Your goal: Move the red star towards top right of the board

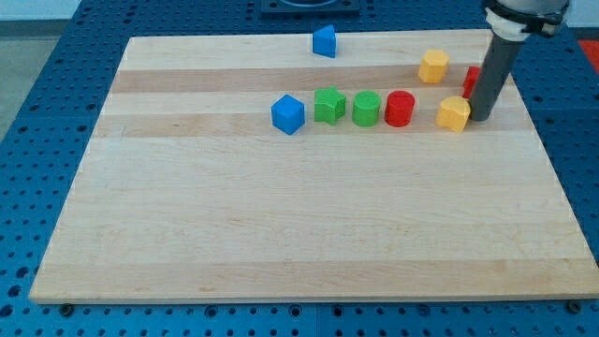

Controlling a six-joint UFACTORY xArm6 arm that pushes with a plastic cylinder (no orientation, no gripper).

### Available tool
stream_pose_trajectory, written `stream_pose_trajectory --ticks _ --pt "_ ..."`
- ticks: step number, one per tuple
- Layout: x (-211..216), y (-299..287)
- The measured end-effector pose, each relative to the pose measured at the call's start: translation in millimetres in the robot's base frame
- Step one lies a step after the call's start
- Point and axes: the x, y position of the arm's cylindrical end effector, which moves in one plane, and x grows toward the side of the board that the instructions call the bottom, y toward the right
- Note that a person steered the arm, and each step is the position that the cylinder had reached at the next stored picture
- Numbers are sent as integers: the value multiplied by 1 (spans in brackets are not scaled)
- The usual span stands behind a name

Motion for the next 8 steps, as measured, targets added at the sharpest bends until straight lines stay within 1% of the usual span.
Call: stream_pose_trajectory --ticks 1,2,3,4,5,6,7,8 --pt "-2 25" --pt "-16 24" --pt "-21 20" --pt "-21 31" --pt "-33 30" --pt "-45 11" --pt "-46 -10" --pt "-46 -16"
